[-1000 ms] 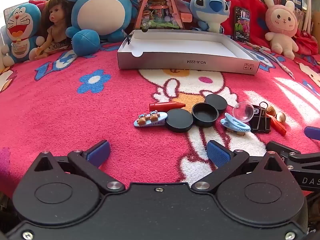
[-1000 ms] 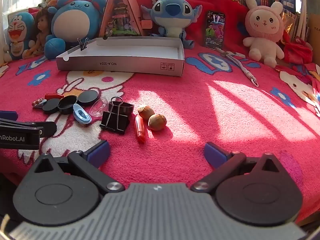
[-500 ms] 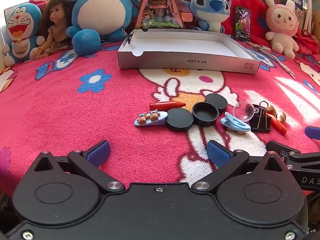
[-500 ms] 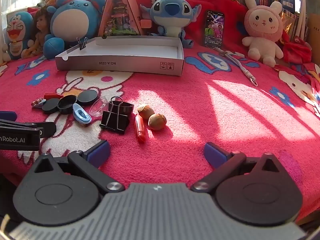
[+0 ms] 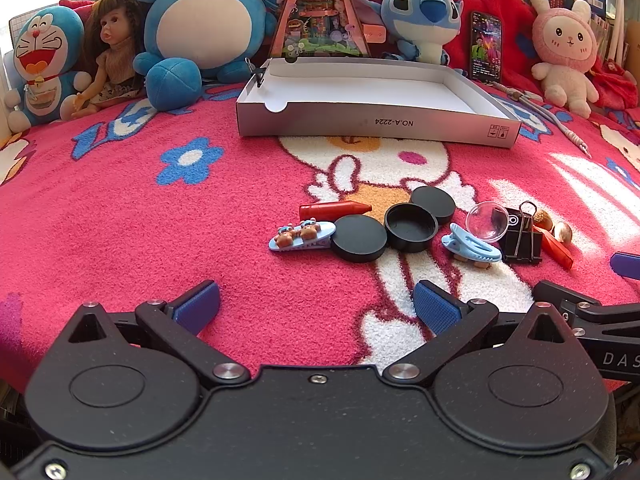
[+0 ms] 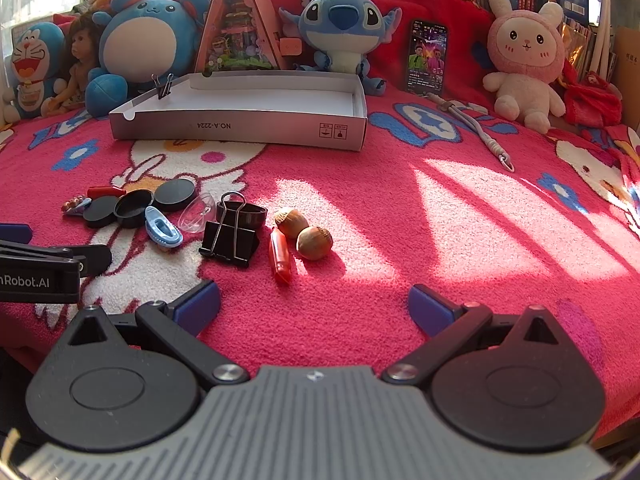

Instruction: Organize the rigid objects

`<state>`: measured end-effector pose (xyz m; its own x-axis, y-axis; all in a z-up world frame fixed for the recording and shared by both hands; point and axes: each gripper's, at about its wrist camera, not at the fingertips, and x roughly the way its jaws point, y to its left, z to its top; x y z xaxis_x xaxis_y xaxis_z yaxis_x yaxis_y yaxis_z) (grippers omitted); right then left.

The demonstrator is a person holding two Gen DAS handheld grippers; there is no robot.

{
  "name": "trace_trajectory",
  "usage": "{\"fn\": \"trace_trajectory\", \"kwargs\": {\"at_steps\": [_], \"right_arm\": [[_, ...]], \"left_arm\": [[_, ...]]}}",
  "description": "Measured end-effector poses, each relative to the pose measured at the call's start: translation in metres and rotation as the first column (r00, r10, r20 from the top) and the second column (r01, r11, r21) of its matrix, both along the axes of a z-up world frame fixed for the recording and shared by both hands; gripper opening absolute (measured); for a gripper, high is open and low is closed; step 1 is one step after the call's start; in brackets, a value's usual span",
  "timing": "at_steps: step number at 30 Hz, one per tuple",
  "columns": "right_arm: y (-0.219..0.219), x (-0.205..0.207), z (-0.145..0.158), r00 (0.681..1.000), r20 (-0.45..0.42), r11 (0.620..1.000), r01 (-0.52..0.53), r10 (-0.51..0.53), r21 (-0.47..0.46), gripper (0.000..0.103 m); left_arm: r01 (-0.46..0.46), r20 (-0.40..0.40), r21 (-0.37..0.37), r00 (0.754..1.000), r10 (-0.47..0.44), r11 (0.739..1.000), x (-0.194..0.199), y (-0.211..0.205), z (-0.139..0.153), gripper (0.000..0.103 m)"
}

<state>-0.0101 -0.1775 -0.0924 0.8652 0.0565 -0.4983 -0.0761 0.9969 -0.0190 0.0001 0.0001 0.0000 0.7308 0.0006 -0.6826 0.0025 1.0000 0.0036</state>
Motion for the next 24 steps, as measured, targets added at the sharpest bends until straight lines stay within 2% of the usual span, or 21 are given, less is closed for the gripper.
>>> {"fn": "trace_trajectory", "kwargs": {"at_steps": [24], "right_arm": [[-0.0005,-0.0041,-0.0016,1.0,-0.012,1.0,0.012,-0.012,-0.004,0.103]], "left_arm": [[-0.003,-0.002,0.002,1.0,0.003,1.0,-0.0019,-0.0006,-0.0034,0.103]]}}
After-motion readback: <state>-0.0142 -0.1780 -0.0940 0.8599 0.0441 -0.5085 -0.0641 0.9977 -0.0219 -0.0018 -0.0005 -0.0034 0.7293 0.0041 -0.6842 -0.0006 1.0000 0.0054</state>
